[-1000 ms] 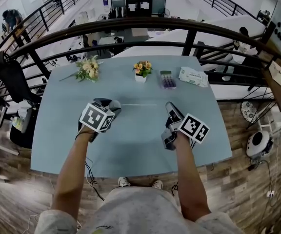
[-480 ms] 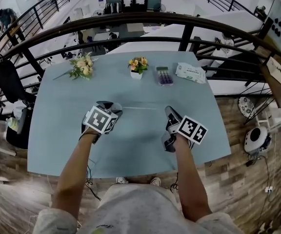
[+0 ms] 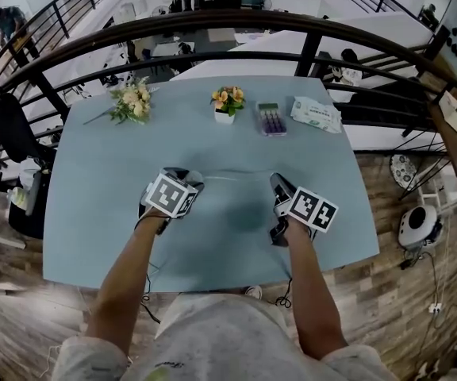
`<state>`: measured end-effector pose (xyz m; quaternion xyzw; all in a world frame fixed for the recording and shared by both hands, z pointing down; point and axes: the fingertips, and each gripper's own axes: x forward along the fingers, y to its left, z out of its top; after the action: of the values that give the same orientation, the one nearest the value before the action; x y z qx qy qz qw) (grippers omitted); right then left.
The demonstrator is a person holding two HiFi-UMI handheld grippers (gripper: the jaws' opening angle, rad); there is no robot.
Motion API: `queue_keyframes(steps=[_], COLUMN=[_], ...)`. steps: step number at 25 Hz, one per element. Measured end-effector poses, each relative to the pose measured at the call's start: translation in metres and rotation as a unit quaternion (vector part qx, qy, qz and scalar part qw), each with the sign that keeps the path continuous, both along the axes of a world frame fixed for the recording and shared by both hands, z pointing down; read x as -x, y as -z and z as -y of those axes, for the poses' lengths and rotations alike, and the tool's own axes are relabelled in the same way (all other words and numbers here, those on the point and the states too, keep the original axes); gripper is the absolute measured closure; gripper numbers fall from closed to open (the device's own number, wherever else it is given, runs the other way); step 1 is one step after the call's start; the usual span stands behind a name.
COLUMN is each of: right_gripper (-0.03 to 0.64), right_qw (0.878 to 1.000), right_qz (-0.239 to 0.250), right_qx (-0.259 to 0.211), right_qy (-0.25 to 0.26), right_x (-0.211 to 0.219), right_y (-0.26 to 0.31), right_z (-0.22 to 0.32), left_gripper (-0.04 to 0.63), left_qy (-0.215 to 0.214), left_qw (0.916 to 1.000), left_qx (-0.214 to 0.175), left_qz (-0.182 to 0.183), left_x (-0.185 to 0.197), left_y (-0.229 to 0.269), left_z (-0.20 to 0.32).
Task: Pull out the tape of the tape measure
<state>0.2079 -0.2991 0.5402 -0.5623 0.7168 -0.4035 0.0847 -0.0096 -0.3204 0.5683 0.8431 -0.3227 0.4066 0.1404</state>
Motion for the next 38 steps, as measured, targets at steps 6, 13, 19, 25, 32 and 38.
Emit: queue_keyframes(steps=[6,13,19,25,32,38], right_gripper=[0.6,0.6,0.6,0.6,0.576,0.571], right_qw=[0.998,0.992,0.991,0.99,0.989,0.989], right_qz=[-0.057,-0.1,-0.107,-0.115,-0.118,-0.124], right_qx=[0.027,0.051,0.056,0.054,0.052,0.046], right_qy=[0.028,0.056,0.063,0.065,0.068,0.071], right_x=[0.004,0.008,0.006,0.002,0.002,-0.001], right_y=[-0.019,-0.034,-0.037,-0.037,-0.034,-0.027], right_z=[0.004,0.005,0.005,0.004,-0.001,-0.004], left_gripper=[0.38,0.38,0.38,0.38,0.324,0.327], left_qy=[0.005,0.009,0.009,0.009,0.019,0.027], left_qw=[0.9998,0.9994,0.9993,0.9992,0.9987,0.9987], left_qx=[0.016,0.032,0.037,0.039,0.043,0.036], left_qz=[0.004,0.004,0.005,0.006,-0.017,-0.023], left_x=[-0.001,-0.002,-0.006,-0.01,-0.012,-0.012], left_y=[-0.018,-0.032,-0.034,-0.037,-0.036,-0.029], left_z=[0.0,-0.002,-0.004,-0.005,-0.011,-0.016])
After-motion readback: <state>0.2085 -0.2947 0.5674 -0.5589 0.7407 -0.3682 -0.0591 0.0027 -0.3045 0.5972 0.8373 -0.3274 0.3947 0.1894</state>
